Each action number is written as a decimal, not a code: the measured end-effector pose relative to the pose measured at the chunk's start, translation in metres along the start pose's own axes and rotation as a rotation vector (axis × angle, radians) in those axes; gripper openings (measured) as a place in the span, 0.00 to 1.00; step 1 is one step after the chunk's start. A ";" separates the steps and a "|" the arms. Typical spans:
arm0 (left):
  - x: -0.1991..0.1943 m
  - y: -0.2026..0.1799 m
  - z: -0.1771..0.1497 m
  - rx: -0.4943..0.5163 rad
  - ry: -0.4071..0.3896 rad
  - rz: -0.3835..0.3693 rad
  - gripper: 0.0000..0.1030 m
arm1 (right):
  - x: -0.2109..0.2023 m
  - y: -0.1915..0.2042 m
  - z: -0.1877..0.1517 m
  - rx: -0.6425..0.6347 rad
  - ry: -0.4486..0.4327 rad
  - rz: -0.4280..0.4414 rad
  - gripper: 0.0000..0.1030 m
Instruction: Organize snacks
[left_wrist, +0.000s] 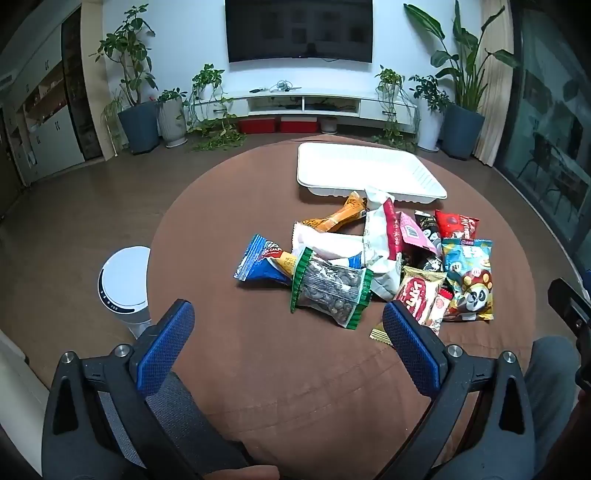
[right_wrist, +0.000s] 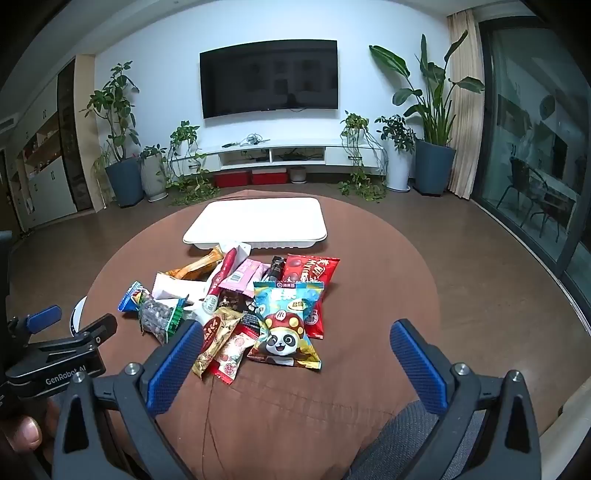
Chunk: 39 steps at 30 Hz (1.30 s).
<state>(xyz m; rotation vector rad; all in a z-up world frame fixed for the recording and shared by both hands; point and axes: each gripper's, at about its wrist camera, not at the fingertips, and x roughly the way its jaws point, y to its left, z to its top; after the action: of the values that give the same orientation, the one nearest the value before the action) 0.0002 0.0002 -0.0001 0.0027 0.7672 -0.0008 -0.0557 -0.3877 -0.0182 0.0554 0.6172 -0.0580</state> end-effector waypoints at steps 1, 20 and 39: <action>-0.001 0.000 0.000 0.013 -0.017 0.011 1.00 | 0.000 0.000 0.000 0.002 0.002 0.004 1.00; 0.005 0.002 -0.002 0.009 0.006 0.011 1.00 | 0.014 0.001 -0.009 0.012 0.034 0.002 1.00; 0.006 0.002 -0.004 0.012 0.009 0.012 1.00 | 0.015 0.000 -0.011 0.015 0.057 0.004 1.00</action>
<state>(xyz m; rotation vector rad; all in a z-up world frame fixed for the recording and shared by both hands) 0.0021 0.0020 -0.0073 0.0188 0.7757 0.0065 -0.0499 -0.3870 -0.0356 0.0727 0.6740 -0.0574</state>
